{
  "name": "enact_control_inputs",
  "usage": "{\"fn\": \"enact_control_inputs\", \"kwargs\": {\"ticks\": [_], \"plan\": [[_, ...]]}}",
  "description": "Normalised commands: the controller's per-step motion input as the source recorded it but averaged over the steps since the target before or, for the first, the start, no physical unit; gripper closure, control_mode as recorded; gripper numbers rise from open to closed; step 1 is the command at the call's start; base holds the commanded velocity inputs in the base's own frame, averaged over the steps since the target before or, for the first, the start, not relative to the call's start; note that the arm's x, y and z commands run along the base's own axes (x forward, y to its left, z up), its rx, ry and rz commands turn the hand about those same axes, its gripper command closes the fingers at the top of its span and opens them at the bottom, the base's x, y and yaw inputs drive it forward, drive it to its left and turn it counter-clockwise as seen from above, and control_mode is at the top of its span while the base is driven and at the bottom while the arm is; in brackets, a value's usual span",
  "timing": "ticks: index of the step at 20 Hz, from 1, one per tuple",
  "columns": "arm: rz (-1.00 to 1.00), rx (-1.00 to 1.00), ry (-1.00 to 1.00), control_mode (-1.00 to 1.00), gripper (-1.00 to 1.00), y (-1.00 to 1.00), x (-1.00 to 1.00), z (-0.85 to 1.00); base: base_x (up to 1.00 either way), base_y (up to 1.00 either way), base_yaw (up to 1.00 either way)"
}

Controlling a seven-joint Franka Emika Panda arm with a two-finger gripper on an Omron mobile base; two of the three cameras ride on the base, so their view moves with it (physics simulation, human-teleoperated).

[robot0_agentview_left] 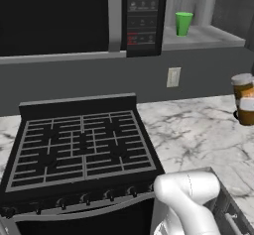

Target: Take the cinnamon bottle from the cabinet and place it on the dining table, next to the plate with the cupcake. Then take the chocolate from the dining counter and place it on the cupcake plate.

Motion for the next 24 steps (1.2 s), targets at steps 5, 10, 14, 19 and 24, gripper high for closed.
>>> {"fn": "enact_control_inputs", "kwargs": {"ticks": [5, 10, 14, 19, 24], "plan": [[0.31, 0.03, 0.00, -1.00, 1.00, 0.22, -0.54, -0.07, 0.00, 0.00, 0.00], [0.30, 0.00, 0.03, -1.00, 1.00, 0.84, -0.01, 0.05, 0.00, 0.00, 0.00], [0.11, 0.00, 0.05, 1.00, 1.00, 0.48, -0.01, -0.03, -0.13, 0.47, 0.10], [0.00, 0.00, 0.00, 1.00, 1.00, 0.00, 0.00, 0.00, -0.58, 0.98, 0.52], [0.00, 0.00, 0.00, 1.00, 1.00, 0.00, 0.00, 0.00, -0.43, 0.97, 0.77]]}}
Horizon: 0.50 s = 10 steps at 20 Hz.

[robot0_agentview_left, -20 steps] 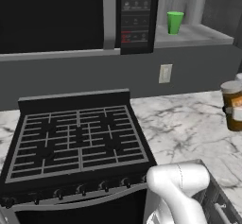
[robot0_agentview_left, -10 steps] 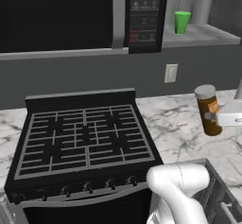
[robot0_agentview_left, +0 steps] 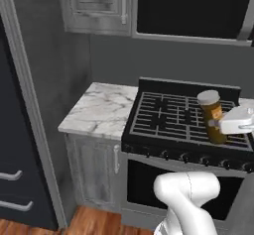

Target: Take the cinnamon bottle from the cabinet and place it on the dining table, next to the plate with the cupcake. Then take the chocolate from the dining counter and place it on the cupcake plate.

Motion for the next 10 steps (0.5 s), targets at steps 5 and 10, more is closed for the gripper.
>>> {"fn": "enact_control_inputs", "kwargs": {"ticks": [5, 10], "plan": [[0.00, 0.00, 0.00, 1.00, 1.00, 0.00, 0.00, 0.00, -0.18, 0.74, 0.90], [0.00, 0.00, 0.00, 1.00, 1.00, 0.00, 0.00, 0.00, -0.07, 0.45, 0.97]]}}
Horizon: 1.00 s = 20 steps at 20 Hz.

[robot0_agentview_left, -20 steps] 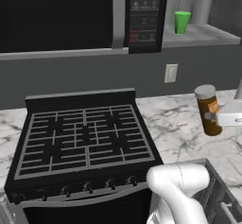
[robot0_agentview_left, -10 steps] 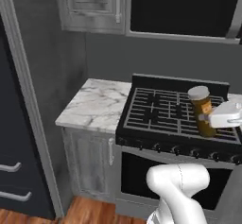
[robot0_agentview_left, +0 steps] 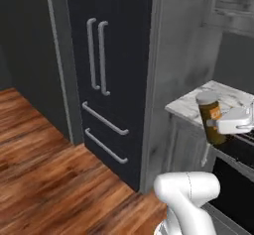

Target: Take the cinnamon bottle from the cabinet and place it on the dining table, next to the plate with the cupcake. Then take the chocolate from the dining counter and place it on the cupcake plate.

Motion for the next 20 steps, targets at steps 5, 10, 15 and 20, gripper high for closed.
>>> {"fn": "enact_control_inputs", "kwargs": {"ticks": [5, 10, 15, 20], "plan": [[0.00, 0.00, 0.00, 1.00, 1.00, 0.00, 0.00, 0.00, -0.02, 0.40, 0.97], [0.00, 0.00, 0.00, 1.00, 1.00, 0.00, 0.00, 0.00, 0.33, 0.32, 0.79], [0.00, 0.00, 0.00, 1.00, 1.00, 0.00, 0.00, 0.00, 0.88, 0.12, 0.54], [0.00, 0.00, 0.00, 1.00, 1.00, 0.00, 0.00, 0.00, 1.00, 0.00, 0.04]]}}
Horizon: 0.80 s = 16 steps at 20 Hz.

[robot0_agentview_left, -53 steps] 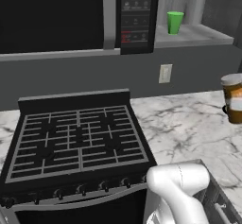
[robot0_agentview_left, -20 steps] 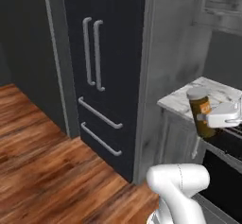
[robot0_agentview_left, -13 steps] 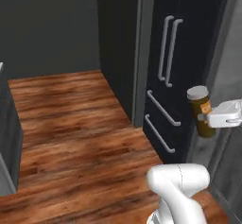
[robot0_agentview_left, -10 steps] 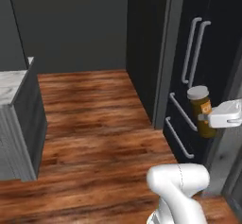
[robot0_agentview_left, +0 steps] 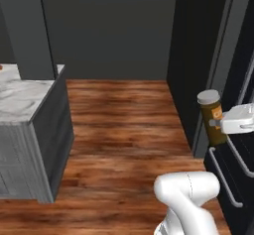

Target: Take the cinnamon bottle from the cabinet and place it on the dining table, next to the plate with the cupcake. Then take the chocolate from the dining counter and place it on the cupcake plate.

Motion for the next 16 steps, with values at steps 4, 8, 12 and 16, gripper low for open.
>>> {"fn": "enact_control_inputs", "kwargs": {"ticks": [4, 8, 12, 16], "plan": [[0.00, 0.00, 0.00, 1.00, 1.00, 0.00, 0.00, 0.00, 1.00, 0.19, 0.00], [0.00, 0.00, 0.00, 1.00, 1.00, 0.00, 0.00, 0.00, 1.00, 0.26, -0.03], [0.00, 0.00, 0.00, 1.00, 1.00, 0.00, 0.00, 0.00, 1.00, 0.38, -0.08], [0.00, 0.00, 0.00, 1.00, 1.00, 0.00, 0.00, 0.00, 1.00, 0.32, -0.07]]}}
